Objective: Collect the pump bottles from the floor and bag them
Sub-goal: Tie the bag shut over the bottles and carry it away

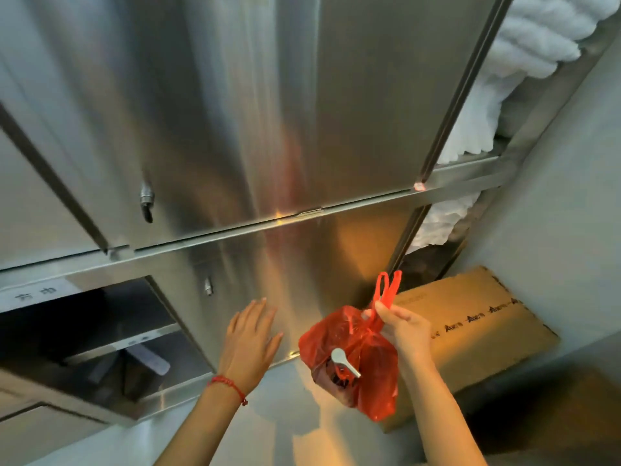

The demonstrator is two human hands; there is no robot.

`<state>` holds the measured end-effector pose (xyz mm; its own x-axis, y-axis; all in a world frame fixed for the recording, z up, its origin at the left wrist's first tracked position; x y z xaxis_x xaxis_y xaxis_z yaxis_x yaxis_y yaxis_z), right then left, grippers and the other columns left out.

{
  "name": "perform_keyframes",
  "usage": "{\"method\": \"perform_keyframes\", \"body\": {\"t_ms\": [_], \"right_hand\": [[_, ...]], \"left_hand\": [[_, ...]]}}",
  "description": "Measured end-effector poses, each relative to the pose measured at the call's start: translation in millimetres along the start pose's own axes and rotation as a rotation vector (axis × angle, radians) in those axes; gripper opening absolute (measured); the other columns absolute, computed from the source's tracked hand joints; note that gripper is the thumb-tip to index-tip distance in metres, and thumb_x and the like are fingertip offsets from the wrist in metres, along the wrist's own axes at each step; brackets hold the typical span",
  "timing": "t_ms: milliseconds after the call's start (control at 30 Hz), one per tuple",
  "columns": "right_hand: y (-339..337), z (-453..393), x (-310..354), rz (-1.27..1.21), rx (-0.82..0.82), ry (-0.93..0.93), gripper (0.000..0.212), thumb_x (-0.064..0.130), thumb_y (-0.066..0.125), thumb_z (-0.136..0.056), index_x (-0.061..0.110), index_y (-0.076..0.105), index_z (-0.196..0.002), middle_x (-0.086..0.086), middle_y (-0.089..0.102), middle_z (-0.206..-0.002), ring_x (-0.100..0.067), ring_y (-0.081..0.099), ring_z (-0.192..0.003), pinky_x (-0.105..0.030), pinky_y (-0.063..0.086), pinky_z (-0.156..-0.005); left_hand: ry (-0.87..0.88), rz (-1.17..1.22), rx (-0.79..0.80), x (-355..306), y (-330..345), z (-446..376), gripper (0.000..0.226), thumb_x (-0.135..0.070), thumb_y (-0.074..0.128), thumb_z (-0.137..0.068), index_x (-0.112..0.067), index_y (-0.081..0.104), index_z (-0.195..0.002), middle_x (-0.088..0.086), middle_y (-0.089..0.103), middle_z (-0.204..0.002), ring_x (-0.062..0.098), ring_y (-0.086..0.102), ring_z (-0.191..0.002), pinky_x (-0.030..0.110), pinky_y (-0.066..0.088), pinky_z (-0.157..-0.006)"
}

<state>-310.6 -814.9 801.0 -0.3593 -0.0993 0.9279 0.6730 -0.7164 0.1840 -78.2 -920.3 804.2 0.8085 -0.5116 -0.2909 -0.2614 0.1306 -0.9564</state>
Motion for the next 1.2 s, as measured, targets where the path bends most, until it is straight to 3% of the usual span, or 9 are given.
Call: {"method": "perform_keyframes", "body": {"t_ms": [267, 400, 533, 633, 700, 800, 933, 1200], "right_hand": [[74.3, 18.8, -28.9, 0.083, 0.265, 0.063, 0.031, 0.002, 0.064, -0.079, 0.009, 0.069, -0.049, -0.005, 0.068, -0.051, -0.014, 0.061, -0.043, -0.021, 0.051, -0.044], [114.7, 35.5, -43.7, 0.144, 0.417, 0.074, 0.027, 0.002, 0.065, -0.078, 0.007, 0.070, -0.052, -0.004, 0.068, -0.051, -0.014, 0.058, -0.044, -0.022, 0.051, -0.047], [157.0, 61.7, -59.6, 0.217, 0.603, 0.090, 0.016, 0.005, 0.065, -0.079, 0.004, 0.070, -0.064, -0.003, 0.070, -0.055, -0.013, 0.060, -0.047, -0.020, 0.052, -0.051], [185.9, 86.0, -74.0, 0.283, 0.718, 0.093, 0.019, 0.007, 0.066, -0.080, 0.007, 0.072, -0.061, -0.003, 0.071, -0.057, -0.013, 0.063, -0.051, -0.019, 0.053, -0.053], [203.7, 103.7, -86.7, 0.337, 0.786, 0.109, 0.022, 0.009, 0.066, -0.080, 0.011, 0.073, -0.059, -0.002, 0.072, -0.058, -0.014, 0.065, -0.053, -0.022, 0.055, -0.057], [229.6, 133.9, -106.2, 0.410, 0.881, 0.115, 0.018, 0.014, 0.067, -0.080, 0.013, 0.074, -0.063, -0.003, 0.073, -0.062, -0.020, 0.067, -0.063, -0.032, 0.054, -0.070], [263.9, 182.3, -132.5, 0.488, 0.988, 0.124, 0.015, 0.019, 0.069, -0.079, 0.017, 0.075, -0.065, -0.003, 0.075, -0.067, -0.026, 0.068, -0.078, -0.041, 0.052, -0.085], [338.4, 306.3, -180.9, 0.543, 1.165, 0.131, 0.022, 0.015, 0.067, -0.080, 0.018, 0.074, -0.059, -0.008, 0.074, -0.073, -0.029, 0.068, -0.086, -0.049, 0.049, -0.092]], "left_hand": [[-0.370, -0.074, 0.024, 64.5, -9.8, 78.4, 0.075, -0.048, 0.002, -0.093, -0.011, 0.066, -0.106, 0.014, 0.068, -0.110, 0.031, 0.065, -0.100, 0.048, 0.054, -0.077], [-0.559, 0.002, -0.051, 82.7, -18.8, 124.2, 0.049, -0.043, 0.042, -0.088, -0.008, 0.061, -0.115, 0.018, 0.062, -0.120, 0.036, 0.057, -0.112, 0.051, 0.047, -0.088], [-0.763, 0.024, -0.104, 97.3, -30.6, 183.8, 0.070, -0.052, 0.013, -0.092, -0.007, 0.062, -0.113, 0.018, 0.064, -0.116, 0.036, 0.059, -0.108, 0.051, 0.049, -0.085], [-0.893, 0.027, -0.113, 105.2, -40.1, 226.7, 0.072, -0.051, 0.009, -0.092, -0.008, 0.062, -0.113, 0.018, 0.064, -0.117, 0.036, 0.059, -0.108, 0.050, 0.049, -0.086], [-0.956, 0.009, -0.126, 112.3, -44.3, 255.5, 0.080, -0.051, 0.000, -0.092, -0.007, 0.064, -0.109, 0.018, 0.066, -0.113, 0.036, 0.062, -0.104, 0.051, 0.051, -0.082], [-1.050, 0.010, -0.173, 125.4, -49.0, 297.3, 0.088, -0.056, -0.007, -0.088, -0.006, 0.059, -0.117, 0.019, 0.060, -0.123, 0.038, 0.054, -0.115, 0.052, 0.045, -0.092], [-1.173, 0.002, -0.241, 145.7, -57.5, 353.7, 0.086, -0.055, -0.005, -0.089, -0.005, 0.059, -0.117, 0.020, 0.060, -0.122, 0.038, 0.055, -0.114, 0.053, 0.046, -0.090], [-1.343, 0.001, -0.283, 208.1, -72.1, 475.4, 0.078, -0.050, 0.002, -0.093, -0.006, 0.063, -0.110, 0.017, 0.065, -0.115, 0.036, 0.061, -0.106, 0.052, 0.051, -0.082]]}}
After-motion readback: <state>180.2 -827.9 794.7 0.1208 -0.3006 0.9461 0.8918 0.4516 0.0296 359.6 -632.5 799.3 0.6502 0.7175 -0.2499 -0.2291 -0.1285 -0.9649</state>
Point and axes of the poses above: each hand's wrist, its own z-axis away from the middle knuckle, its own y-axis out of the palm, x = y × z, the point moved 9 cm from there along -z, towards the middle knuckle
